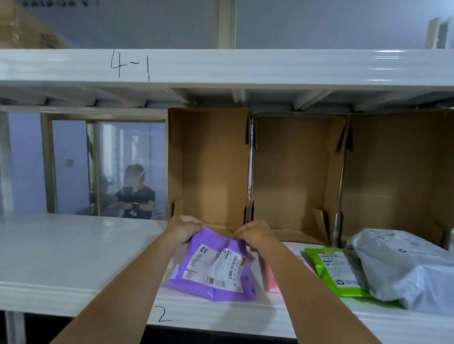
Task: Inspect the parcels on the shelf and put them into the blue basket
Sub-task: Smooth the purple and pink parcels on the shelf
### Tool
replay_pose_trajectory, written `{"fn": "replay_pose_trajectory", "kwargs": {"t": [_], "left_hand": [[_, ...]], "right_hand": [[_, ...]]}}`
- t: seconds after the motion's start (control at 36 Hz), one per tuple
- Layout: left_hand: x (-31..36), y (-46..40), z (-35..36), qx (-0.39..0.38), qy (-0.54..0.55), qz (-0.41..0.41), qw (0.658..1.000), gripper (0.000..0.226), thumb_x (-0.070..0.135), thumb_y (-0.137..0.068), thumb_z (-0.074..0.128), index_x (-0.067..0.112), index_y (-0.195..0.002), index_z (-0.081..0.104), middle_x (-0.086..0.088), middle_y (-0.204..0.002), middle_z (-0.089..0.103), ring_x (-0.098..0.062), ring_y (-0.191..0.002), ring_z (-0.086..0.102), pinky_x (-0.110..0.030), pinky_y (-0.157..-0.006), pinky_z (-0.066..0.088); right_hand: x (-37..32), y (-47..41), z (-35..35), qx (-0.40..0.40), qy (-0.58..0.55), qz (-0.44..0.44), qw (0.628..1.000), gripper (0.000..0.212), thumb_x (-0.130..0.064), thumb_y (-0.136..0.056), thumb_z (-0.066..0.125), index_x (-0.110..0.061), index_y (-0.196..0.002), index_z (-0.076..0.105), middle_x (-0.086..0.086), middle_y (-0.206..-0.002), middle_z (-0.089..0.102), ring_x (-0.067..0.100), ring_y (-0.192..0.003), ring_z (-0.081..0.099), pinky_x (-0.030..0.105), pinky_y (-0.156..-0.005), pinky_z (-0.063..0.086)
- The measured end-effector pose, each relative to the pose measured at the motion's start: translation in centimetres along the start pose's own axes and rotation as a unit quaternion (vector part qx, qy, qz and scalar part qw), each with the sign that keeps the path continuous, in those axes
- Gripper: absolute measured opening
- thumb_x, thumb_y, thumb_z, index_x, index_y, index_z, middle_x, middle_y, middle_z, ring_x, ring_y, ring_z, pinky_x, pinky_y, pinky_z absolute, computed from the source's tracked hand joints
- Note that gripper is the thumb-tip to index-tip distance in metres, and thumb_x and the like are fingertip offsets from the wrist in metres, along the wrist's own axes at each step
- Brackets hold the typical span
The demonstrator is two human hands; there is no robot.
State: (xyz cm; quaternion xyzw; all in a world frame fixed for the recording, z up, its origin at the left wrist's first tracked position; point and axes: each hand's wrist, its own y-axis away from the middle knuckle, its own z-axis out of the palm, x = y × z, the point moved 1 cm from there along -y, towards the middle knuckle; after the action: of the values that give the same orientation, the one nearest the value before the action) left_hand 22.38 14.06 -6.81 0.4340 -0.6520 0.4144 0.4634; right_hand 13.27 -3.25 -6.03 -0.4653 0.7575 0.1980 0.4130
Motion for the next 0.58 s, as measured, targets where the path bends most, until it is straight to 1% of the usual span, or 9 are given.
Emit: {"fn": "replay_pose_trajectory", "kwargs": {"t": [0.08,0.11,0.17,0.28,0.36,0.42,0.47,0.53,0.58], "left_hand": [[-0.1,0.0,-0.9,0.077,0.001,0.009,0.997,0.009,0.003,-0.084,0.069,0.006,-0.075,0.070,-0.011,-0.080,0.067,-0.022,-0.075,0.060,-0.033,-0.081,0.053],[-0.2,-0.2,-1.3,0.096,0.002,0.009,0.995,0.004,0.004,-0.084,0.070,0.002,-0.081,0.071,-0.013,-0.082,0.067,-0.022,-0.073,0.059,-0.032,-0.078,0.053],[-0.3,-0.3,-1.7,0.104,0.006,0.013,0.995,0.012,0.005,-0.084,0.070,-0.004,-0.092,0.071,-0.014,-0.086,0.067,-0.021,-0.069,0.059,-0.030,-0.071,0.052],[-0.3,-0.6,-1.8,0.124,-0.028,0.003,0.992,0.009,0.011,-0.085,0.070,0.004,-0.091,0.072,-0.014,-0.102,0.072,-0.029,-0.093,0.067,-0.038,-0.090,0.055],[0.4,0.1,-1.8,0.156,-0.108,0.027,0.981,0.015,0.014,-0.090,0.060,0.006,-0.097,0.071,-0.011,-0.106,0.070,-0.029,-0.100,0.065,-0.033,-0.088,0.053],[0.9,0.9,-1.7,0.159,-0.202,0.068,0.964,0.021,0.013,-0.094,0.049,0.004,-0.102,0.067,-0.011,-0.111,0.067,-0.031,-0.106,0.061,-0.031,-0.086,0.047],[0.9,1.7,-1.4,0.144,-0.251,0.110,0.951,0.020,0.007,-0.093,0.044,0.006,-0.101,0.063,-0.013,-0.113,0.064,-0.031,-0.106,0.058,-0.031,-0.086,0.044],[0.7,2.3,-1.0,0.117,-0.278,0.130,0.945,0.017,0.008,-0.093,0.042,0.011,-0.096,0.059,-0.013,-0.112,0.063,-0.030,-0.104,0.057,-0.032,-0.085,0.044],[0.2,2.9,-0.2,0.079,-0.325,0.137,0.932,0.021,0.013,-0.097,0.040,0.010,-0.104,0.059,-0.013,-0.114,0.062,-0.030,-0.108,0.057,-0.033,-0.088,0.044]], "right_hand": [[0.1,0.1,-1.1,0.071,-0.004,0.018,0.997,0.011,-0.007,-0.078,0.072,-0.015,-0.079,0.080,-0.001,-0.090,0.075,0.010,-0.081,0.066,0.023,-0.078,0.056],[0.1,0.2,-1.6,0.090,-0.001,0.029,0.996,0.014,-0.004,-0.072,0.071,-0.014,-0.075,0.080,0.000,-0.089,0.075,0.012,-0.083,0.068,0.024,-0.079,0.057],[-0.1,0.6,-2.2,0.113,-0.008,0.034,0.993,0.020,0.000,-0.067,0.068,-0.012,-0.077,0.080,0.003,-0.090,0.075,0.018,-0.087,0.069,0.025,-0.077,0.057],[-0.6,0.9,-1.8,0.141,-0.002,0.003,0.990,0.028,-0.001,-0.081,0.054,-0.011,-0.090,0.078,0.009,-0.096,0.072,0.024,-0.091,0.069,0.027,-0.077,0.055],[-0.8,1.4,-1.2,0.174,0.064,-0.058,0.981,0.026,-0.008,-0.089,0.052,-0.014,-0.097,0.076,0.011,-0.097,0.072,0.029,-0.092,0.068,0.028,-0.075,0.053],[-0.8,1.8,-0.8,0.185,0.118,-0.096,0.971,0.022,-0.016,-0.092,0.052,-0.013,-0.100,0.072,0.012,-0.098,0.072,0.032,-0.092,0.067,0.033,-0.076,0.055],[-0.7,2.2,-0.5,0.180,0.167,-0.132,0.961,0.022,-0.021,-0.094,0.049,-0.011,-0.103,0.066,0.013,-0.099,0.070,0.033,-0.092,0.066,0.036,-0.075,0.055],[-0.7,2.8,-0.1,0.164,0.213,-0.168,0.948,0.026,-0.024,-0.098,0.044,-0.009,-0.106,0.063,0.012,-0.102,0.066,0.031,-0.093,0.064,0.031,-0.071,0.049],[-0.6,3.4,0.8,0.130,0.258,-0.212,0.934,0.030,-0.027,-0.101,0.039,-0.009,-0.112,0.062,0.010,-0.109,0.061,0.028,-0.097,0.061,0.030,-0.073,0.044]]}}
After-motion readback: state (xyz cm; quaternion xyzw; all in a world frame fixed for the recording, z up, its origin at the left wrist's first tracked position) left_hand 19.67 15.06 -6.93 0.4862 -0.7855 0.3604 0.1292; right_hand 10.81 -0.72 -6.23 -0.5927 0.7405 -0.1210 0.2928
